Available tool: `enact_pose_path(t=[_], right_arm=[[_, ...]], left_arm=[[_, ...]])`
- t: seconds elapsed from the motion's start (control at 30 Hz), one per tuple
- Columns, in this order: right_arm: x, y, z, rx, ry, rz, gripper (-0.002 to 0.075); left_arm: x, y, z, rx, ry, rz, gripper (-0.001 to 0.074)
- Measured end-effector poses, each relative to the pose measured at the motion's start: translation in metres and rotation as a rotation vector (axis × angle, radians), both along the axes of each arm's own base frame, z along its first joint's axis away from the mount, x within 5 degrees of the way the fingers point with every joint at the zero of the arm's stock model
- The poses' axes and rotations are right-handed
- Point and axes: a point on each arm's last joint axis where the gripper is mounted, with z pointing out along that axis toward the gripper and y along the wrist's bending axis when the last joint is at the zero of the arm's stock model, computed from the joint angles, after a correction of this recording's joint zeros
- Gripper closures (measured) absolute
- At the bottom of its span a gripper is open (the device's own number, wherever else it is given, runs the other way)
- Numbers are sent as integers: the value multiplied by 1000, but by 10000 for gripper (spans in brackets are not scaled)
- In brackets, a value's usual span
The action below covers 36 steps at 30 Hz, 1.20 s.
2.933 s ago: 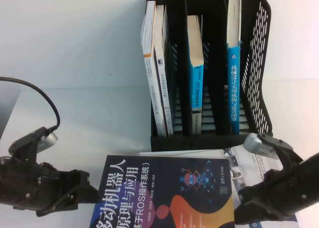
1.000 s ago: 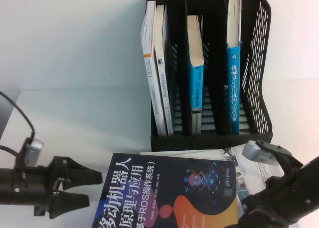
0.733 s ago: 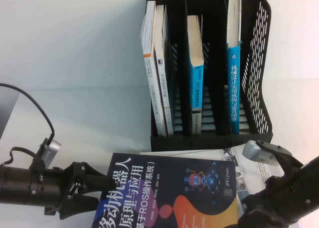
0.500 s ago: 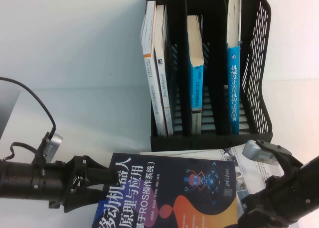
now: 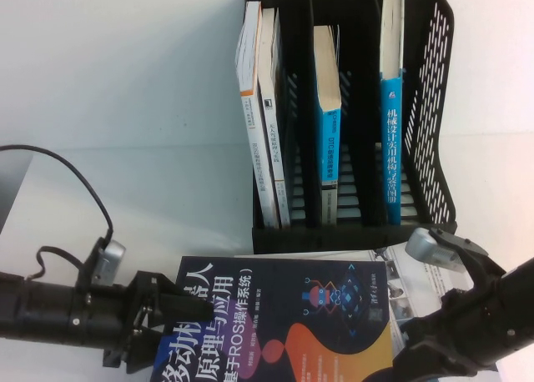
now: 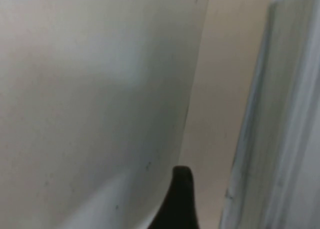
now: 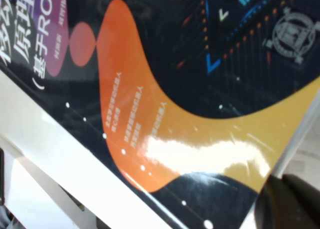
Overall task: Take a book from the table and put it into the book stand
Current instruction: Pick up the book with your left arm
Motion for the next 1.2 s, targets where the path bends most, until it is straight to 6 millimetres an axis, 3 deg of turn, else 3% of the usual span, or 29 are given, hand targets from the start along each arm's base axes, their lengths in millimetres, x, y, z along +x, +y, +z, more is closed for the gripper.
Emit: enact_pose_path(t=[0.17, 0.4, 0.53, 0.67, 0.87, 1.2], right_arm=[[0, 0, 0, 1, 0, 0, 729], [0, 0, 0, 2, 1, 2, 729], [-2, 0, 0, 0, 13, 26, 729], [-2, 0, 3, -14, 8, 78, 729], [6, 3, 22, 3, -58, 95, 729], [3, -5, 87, 41, -303, -47, 729]], left_arm=[[1, -6, -8, -41, 7, -14, 212], [6, 3, -2, -88, -31, -10, 619], [5, 17, 4, -67, -43, 1, 619], [1, 24, 24, -19, -89, 5, 619], [-13, 23, 81, 53, -225, 23, 621], [-47, 24, 224, 234, -526, 87, 621]])
